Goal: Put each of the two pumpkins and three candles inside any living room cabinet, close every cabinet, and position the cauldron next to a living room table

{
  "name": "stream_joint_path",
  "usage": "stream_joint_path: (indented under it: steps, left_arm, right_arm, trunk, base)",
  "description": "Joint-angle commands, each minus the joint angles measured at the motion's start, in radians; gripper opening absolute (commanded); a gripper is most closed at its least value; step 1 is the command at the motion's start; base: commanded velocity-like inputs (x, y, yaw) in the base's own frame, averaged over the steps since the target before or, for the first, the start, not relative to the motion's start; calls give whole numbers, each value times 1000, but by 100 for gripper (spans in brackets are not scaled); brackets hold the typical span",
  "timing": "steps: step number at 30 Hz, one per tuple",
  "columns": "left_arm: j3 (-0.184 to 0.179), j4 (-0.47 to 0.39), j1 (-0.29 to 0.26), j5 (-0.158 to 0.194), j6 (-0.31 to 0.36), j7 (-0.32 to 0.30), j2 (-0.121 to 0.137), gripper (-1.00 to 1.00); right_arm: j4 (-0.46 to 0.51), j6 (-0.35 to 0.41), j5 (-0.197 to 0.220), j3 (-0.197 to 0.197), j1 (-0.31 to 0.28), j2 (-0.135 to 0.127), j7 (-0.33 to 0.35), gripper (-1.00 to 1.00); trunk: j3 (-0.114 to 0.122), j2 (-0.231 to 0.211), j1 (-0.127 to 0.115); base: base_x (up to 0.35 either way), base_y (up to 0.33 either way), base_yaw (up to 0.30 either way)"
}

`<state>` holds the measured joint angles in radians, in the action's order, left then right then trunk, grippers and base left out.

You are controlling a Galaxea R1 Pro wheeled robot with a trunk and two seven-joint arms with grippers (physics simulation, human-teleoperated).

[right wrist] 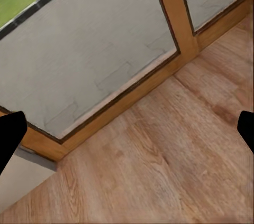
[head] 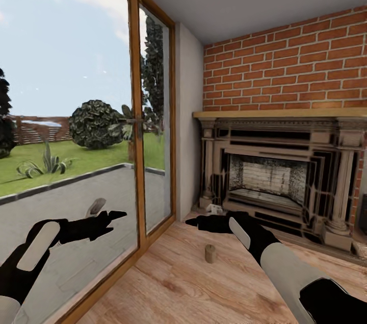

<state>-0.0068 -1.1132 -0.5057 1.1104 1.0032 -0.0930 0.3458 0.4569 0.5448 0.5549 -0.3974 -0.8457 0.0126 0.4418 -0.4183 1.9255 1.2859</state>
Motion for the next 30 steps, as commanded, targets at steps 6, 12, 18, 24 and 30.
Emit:
stream_joint_path:
  steps: [6, 12, 18, 24, 30]
  left_arm:
    - [-1, 1, -1, -9, 2, -10, 1, 100]
    - [0, 1, -1, -9, 2, -10, 2, 100]
    - [-1, 3, -1, -9, 2, -10, 1, 100]
    - [-1, 2, -1, -9, 2, -10, 1, 100]
    - [-1, 2, -1, -9, 2, -10, 1, 100]
  right_arm:
    - [0, 3, 6, -2, -1, 0, -1, 100]
    - [0, 3, 34, -1, -1, -9, -3, 100]
    - [-1, 5, 38, 55, -1, -27, -2, 100]
    - [-1, 5, 37, 88, -1, -28, -4, 100]
    - [-1, 5, 37, 89, -1, -29, -4, 100]
  trunk:
    - [2, 1, 0]
    - [-2, 1, 0]
    - [-11, 1, 0]
    - [-21, 1, 0]
    - [-31, 1, 0]
  base:
    - [-66, 0, -229]
    - [-93, 21, -79]
    - [-115, 81, -5]
    - [-16, 11, 0]
    - [25, 22, 0]
